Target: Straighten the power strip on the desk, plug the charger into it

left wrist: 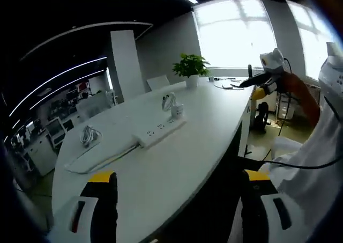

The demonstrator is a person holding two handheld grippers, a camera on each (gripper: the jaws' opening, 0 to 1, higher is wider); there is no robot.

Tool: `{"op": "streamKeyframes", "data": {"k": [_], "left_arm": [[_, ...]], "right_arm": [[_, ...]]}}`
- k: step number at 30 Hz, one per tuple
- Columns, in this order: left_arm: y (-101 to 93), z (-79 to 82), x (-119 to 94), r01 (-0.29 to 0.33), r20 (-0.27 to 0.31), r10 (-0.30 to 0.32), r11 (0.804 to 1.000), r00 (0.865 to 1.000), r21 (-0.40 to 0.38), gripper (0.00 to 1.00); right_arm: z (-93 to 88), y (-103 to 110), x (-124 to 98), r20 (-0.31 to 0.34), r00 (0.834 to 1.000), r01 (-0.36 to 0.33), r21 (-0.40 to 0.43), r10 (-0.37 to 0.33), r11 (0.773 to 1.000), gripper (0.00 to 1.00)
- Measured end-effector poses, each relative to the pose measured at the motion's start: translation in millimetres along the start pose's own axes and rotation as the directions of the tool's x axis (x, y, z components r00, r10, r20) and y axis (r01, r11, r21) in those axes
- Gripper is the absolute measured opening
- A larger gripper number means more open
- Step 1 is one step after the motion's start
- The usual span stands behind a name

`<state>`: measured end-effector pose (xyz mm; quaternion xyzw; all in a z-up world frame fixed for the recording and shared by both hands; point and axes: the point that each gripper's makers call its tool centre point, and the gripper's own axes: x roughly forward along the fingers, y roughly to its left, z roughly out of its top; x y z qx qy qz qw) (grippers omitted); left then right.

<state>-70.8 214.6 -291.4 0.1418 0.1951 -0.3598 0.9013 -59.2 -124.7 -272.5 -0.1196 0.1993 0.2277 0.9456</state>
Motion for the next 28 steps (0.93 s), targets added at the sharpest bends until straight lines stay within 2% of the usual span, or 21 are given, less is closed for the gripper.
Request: {"op": "streamKeyframes", "data": {"k": [5, 9, 15, 21, 28], "left_arm": [[-5.6, 3.4, -15, -0.007, 0.017, 0.007, 1.0, 1.0, -0.003, 0.96], [-5.7, 3.5, -18, -0.01, 0.013, 0.01, 1.0, 1.0, 0.006, 0.96], [-6.7, 5.8, -24, -0.018, 0.024, 0.018, 1.0, 1.0, 0.013, 0.96], [-10.7, 8.6, -23, -0.002, 0.036, 0.002, 1.0, 0.999, 0.021, 0.96], [-12.3, 5.2, -21, -0.003, 0.025, 0.003, 1.0, 1.0, 0.022, 0.96]], "right_arm": [[-7.4, 5, -7, 0.014, 1.0, 0.0, 0.03, 0.0, 1.0, 0.78], [-9.7, 12, -1, 0.029, 0.999, -0.024, 0.068, 0.022, 0.997, 0.78], [-2.4, 21, 2, 0.045, 0.998, -0.045, 0.062, 0.043, 0.997, 0.78], [2.8, 21, -1, 0.059, 0.998, -0.042, 0.059, 0.038, 0.997, 0.78], [2.4, 23, -2, 0.056, 0.998, -0.042, 0.052, 0.039, 0.998, 0.78]]}}
